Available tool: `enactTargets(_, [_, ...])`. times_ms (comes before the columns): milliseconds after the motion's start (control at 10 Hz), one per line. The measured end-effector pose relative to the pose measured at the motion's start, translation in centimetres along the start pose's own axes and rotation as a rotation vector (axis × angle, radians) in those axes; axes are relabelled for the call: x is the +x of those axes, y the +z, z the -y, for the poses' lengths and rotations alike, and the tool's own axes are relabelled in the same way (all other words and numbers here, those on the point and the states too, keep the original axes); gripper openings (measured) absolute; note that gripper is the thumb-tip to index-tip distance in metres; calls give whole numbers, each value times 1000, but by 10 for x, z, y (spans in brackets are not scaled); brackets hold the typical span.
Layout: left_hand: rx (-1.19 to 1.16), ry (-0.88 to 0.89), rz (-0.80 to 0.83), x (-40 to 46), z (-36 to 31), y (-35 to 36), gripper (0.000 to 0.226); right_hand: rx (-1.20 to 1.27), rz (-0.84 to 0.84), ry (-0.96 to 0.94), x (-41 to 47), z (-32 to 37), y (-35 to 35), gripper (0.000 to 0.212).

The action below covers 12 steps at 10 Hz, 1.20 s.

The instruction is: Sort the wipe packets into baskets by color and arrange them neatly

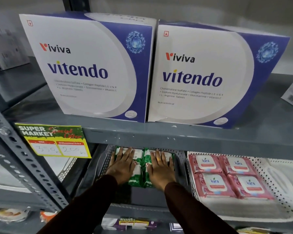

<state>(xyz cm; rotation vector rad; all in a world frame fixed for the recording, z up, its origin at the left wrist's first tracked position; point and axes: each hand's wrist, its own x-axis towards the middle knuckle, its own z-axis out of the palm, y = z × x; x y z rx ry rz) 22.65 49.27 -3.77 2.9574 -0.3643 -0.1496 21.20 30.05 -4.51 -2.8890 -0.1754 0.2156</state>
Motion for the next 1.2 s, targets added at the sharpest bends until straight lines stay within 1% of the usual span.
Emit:
enactTargets(100, [60, -30, -4, 9, 0, 1, 70, 8, 5, 3, 8, 1, -3, 64])
enactTargets(200, [181, -82, 43, 11, -6, -3, 61, -1, 94, 5, 7, 3, -12, 66])
enactTargets(300, [107, -113, -6, 6, -29, -7, 63, 93, -47, -52, -14, -11, -25, 70])
enactTargets(400, [-83, -14, -224, 1, -85, -7, 62, 189, -340, -83, -49, -54, -48, 67])
enactTargets(500, [-148, 235, -347, -9, -167, 0, 60, 174, -404, 44, -83, -129, -60, 71])
enactTargets(600, [-132, 389, -298, -14, -244, 14, 60, 74, -304, 254, -106, -219, -67, 74])
enactTargets(700, [-133, 327, -134, -3, -294, 31, 67, 78, -122, 424, -124, -289, -72, 69])
enactTargets(800, [-117, 185, 2, 12, -316, 54, 63, 85, 18, 370, -133, -307, -72, 65])
enactTargets(900, [-62, 112, 68, 19, -324, 59, 63, 95, 58, 287, -128, -302, -73, 61])
enactTargets(1000, [-21, 116, 84, 16, -326, 61, 63, 83, 111, 281, -129, -302, -71, 62])
enactTargets(1100, [-21, 80, 89, 11, -332, 58, 63, 90, 152, 301, -127, -305, -71, 63])
enactTargets(1200, [-14, 62, 125, 7, -343, 44, 63, 80, 191, 323, -126, -304, -74, 63])
